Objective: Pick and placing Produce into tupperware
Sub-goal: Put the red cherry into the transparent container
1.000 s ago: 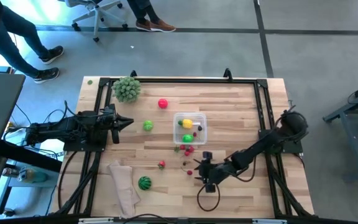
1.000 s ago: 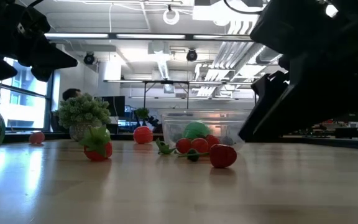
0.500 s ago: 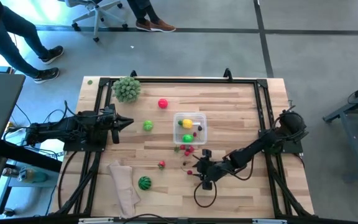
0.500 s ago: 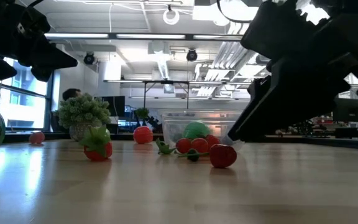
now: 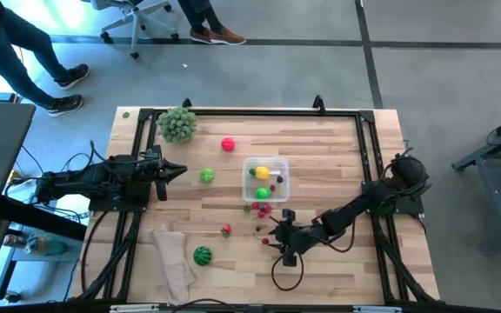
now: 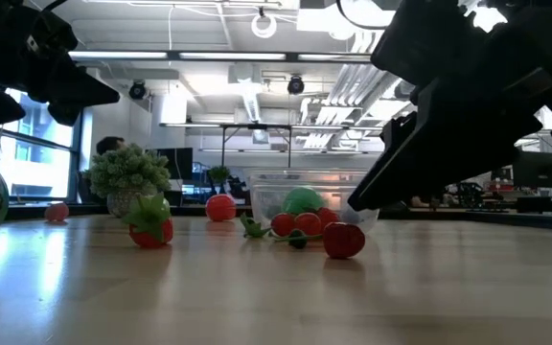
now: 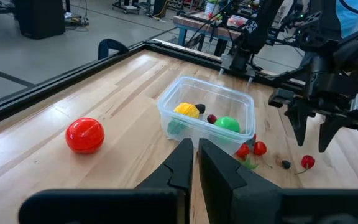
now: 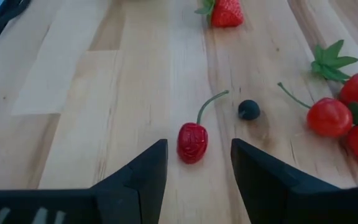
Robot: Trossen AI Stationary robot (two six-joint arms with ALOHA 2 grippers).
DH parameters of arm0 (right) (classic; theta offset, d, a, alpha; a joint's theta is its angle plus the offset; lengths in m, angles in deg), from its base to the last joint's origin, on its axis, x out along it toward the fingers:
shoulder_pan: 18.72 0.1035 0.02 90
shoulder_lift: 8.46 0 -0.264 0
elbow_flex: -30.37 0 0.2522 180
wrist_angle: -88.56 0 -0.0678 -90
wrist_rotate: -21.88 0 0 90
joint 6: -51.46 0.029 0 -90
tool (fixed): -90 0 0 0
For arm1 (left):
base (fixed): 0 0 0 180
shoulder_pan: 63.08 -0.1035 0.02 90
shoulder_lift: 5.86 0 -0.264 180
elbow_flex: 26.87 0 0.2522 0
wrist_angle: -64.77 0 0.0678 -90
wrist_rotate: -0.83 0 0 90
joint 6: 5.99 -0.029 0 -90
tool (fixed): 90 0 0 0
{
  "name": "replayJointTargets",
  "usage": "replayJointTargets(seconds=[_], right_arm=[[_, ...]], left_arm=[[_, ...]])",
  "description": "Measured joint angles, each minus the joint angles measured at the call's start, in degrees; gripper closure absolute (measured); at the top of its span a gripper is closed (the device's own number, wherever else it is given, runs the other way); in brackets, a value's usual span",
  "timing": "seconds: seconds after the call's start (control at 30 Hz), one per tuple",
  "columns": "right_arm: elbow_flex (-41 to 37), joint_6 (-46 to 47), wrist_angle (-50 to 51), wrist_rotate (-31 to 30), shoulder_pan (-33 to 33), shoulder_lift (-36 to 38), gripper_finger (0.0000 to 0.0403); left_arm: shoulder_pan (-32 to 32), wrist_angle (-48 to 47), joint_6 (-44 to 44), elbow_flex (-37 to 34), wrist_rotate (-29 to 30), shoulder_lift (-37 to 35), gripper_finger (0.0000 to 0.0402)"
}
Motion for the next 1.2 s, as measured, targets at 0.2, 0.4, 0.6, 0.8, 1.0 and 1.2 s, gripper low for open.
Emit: replayJointTargets(seconds=[0.2,0.4,0.6,0.8,1.0,1.2], right_arm=[[0.0,-1.27,-6.36,1.15,-0.26,-4.7,0.0233],[0.04,-1.52,-7.45,0.29,-0.28,-4.96,0.0233],[2.72,-1.65,-4.36,0.38,-0.68,-6.58,0.0233],[4.9,-1.87,-0.12,-0.26,-0.71,-7.76,0.0233],[5.05,0.2,1.15,-0.19,-1.01,-7.76,0.0233],[5.05,0.09,1.31,-0.46,-0.98,-7.76,0.0233]], left_arm=[[-0.01,0.01,0.01,0.0,0.0,0.01,0.0385],[0.0,0.0,0.0,-0.01,0.0,0.01,0.0385],[-0.01,0.0,0.01,-0.01,0.0,0.0,0.0385],[-0.01,0.0,0.01,0.0,0.0,0.01,0.0385],[0.0,0.0,0.01,0.0,0.0,0.01,0.0385],[0.0,0.0,0.01,0.0,0.0,0.01,0.0385]])
